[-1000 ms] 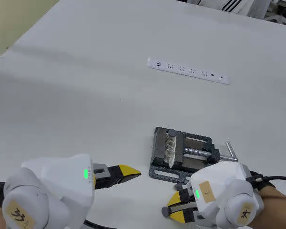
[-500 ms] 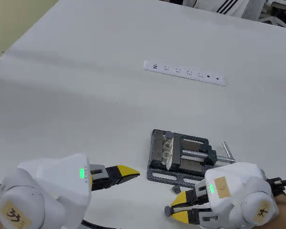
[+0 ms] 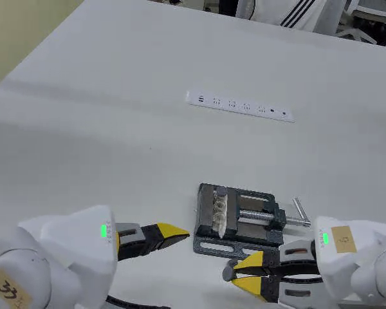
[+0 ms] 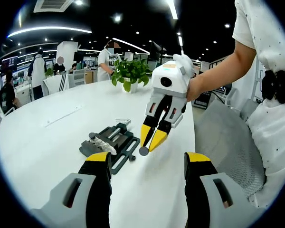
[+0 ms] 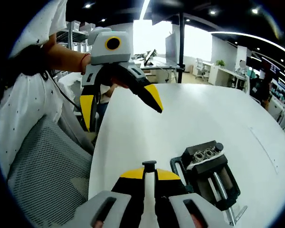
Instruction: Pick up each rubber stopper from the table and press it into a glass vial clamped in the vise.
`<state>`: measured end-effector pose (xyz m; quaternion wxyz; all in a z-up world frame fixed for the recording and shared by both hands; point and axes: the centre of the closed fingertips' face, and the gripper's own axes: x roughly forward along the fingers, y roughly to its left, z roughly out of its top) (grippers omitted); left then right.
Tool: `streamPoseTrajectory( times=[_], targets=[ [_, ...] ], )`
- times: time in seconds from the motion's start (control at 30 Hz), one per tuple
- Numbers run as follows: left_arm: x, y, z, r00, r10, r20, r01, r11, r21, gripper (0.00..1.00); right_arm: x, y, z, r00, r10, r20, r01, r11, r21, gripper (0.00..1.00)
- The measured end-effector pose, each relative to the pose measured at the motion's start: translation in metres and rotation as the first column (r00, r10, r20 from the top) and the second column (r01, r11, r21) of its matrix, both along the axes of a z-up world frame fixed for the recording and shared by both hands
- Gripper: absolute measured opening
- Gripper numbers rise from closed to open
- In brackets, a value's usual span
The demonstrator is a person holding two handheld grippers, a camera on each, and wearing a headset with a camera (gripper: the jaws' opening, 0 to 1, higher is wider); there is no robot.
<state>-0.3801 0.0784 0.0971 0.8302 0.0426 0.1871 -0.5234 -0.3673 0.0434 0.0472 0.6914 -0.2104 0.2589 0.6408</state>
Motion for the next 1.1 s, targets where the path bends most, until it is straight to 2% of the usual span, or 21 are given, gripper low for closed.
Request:
streamPoseTrajectory(
  times=[0.1,0.2,0.33,0.47,0.57,0.63,0.7,0.73,0.8,0.83,0.93,1.03,1.1],
  targets=[
    [0.004,-0.001,0.008,1.000,0.007,0.006,-0.007,1.000,-0.023,0.59,0.002,0.001,0.009,0.999,-0.041,-0.016,0.041,0.998,0.045,0.01],
    [0.008,-0.001,0.016,1.000,0.020,0.009,-0.020,0.999,-0.048,0.58,0.006,0.002,0.021,0.994,-0.099,-0.047,0.104,0.988,0.111,0.01],
    [0.013,0.000,0.026,0.999,0.048,-0.002,-0.048,0.994,-0.097,0.57,0.012,0.003,0.039,0.981,-0.168,-0.100,0.185,0.963,0.197,0.01],
    [0.017,0.001,0.035,0.997,0.073,-0.017,-0.075,0.986,-0.147,0.57,0.015,0.002,0.052,0.973,-0.200,-0.114,0.223,0.944,0.244,0.01],
    [0.020,0.002,0.041,0.996,0.087,-0.020,-0.089,0.981,-0.171,0.56,0.016,0.003,0.062,0.966,-0.219,-0.135,0.249,0.927,0.279,0.01],
    [0.021,0.003,0.043,0.995,0.094,-0.021,-0.096,0.979,-0.182,0.55,0.017,0.003,0.066,0.964,-0.226,-0.141,0.259,0.921,0.290,0.01],
    [0.023,0.004,0.043,0.994,0.105,-0.013,-0.106,0.978,-0.180,0.54,0.017,0.004,0.071,0.960,-0.234,-0.154,0.272,0.912,0.306,0.01],
    [0.025,0.006,0.044,0.994,0.110,0.019,-0.105,0.981,-0.165,0.53,0.017,0.005,0.073,0.957,-0.240,-0.162,0.281,0.907,0.313,0.01],
    [0.024,0.007,0.044,0.994,0.104,0.045,-0.097,0.986,-0.133,0.49,0.017,0.005,0.076,0.952,-0.248,-0.178,0.294,0.899,0.324,0.01],
    [0.024,0.008,0.040,0.992,0.090,0.083,-0.083,0.993,-0.079,0.49,0.018,0.006,0.079,0.947,-0.256,-0.193,0.308,0.891,0.334,0.01],
    [0.023,0.005,0.042,0.988,0.071,0.137,-0.065,0.997,-0.044,0.48,0.018,0.007,0.085,0.943,-0.261,-0.206,0.320,0.880,0.351,0.01],
    [0.028,0.005,0.046,0.972,0.061,0.226,-0.067,0.998,0.019,0.44,0.019,0.010,0.091,0.939,-0.268,-0.217,0.333,0.870,0.365,0.01],
    [0.032,0.005,0.053,0.951,0.060,0.303,-0.080,0.995,0.054,0.43,0.019,0.011,0.096,0.936,-0.275,-0.221,0.342,0.861,0.376,0.01]
  ],
)
